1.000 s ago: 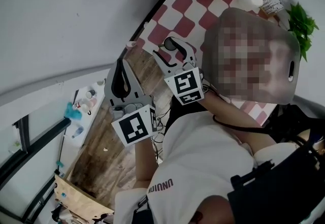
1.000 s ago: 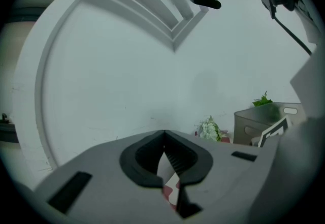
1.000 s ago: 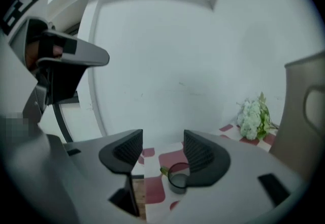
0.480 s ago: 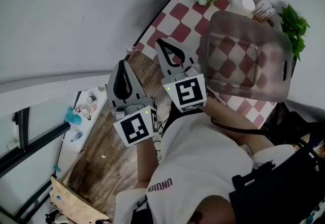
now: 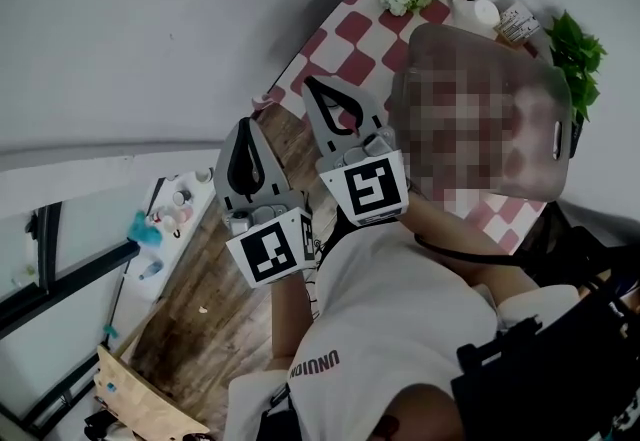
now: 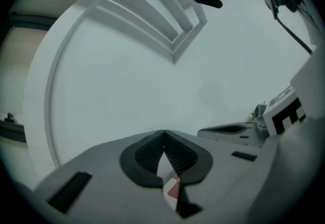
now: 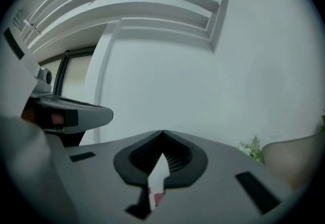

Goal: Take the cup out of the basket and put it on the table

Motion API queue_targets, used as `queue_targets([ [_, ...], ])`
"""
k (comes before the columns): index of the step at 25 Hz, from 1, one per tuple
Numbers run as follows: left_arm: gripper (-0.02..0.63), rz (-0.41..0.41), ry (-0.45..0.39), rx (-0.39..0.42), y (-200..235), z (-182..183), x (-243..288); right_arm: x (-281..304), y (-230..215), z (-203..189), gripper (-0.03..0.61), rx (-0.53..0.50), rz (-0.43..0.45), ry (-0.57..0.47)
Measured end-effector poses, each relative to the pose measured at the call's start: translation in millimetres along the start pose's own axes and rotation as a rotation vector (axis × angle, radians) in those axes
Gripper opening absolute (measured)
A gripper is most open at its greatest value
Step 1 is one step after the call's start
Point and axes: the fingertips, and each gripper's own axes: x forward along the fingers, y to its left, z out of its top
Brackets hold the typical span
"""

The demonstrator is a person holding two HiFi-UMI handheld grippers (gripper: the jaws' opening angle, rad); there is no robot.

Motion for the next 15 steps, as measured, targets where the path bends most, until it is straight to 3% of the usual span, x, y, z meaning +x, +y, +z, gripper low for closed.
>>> queue_targets([
  [3, 0.013, 0.005, 0.002, 0.001, 0.7, -0.9, -1.6, -0.1, 0.3, 3.2, 0.017, 0.012, 0.004, -0.010],
  [7, 0.013, 0.006, -0.002, 0.006, 0.2, 0.8, -2.5, -0.1, 1.0, 9.3, 0.017, -0.068, 0.028, -0.026],
  [15, 0.014, 0.007, -0.002, 0.010, -0.4, 1.4, -2.4, 0.3, 0.4, 9.4, 0.017, -0.052, 0.029, -0.030],
])
